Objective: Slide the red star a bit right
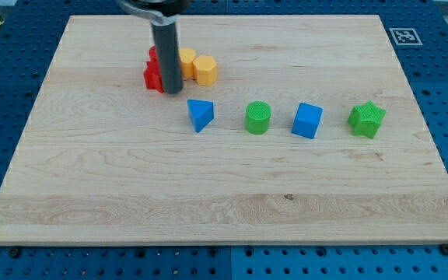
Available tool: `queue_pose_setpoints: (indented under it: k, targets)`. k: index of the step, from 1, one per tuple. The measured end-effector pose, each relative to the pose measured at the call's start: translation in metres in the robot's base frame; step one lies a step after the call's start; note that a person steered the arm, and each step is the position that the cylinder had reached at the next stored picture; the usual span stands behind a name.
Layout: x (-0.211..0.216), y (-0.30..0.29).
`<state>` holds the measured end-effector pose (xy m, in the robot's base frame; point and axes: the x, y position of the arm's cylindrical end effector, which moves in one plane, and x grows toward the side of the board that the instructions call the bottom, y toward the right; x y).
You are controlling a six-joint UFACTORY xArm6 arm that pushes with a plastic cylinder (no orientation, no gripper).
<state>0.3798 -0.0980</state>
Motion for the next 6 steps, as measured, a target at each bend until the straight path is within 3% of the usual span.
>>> queue_pose_setpoints:
  k: [2,4,5,6]
  targets:
    - [0.002,-0.023]
    - [0.002,-0.107]
    - [-0.002,-0.109]
    - [-0.012,-0.075]
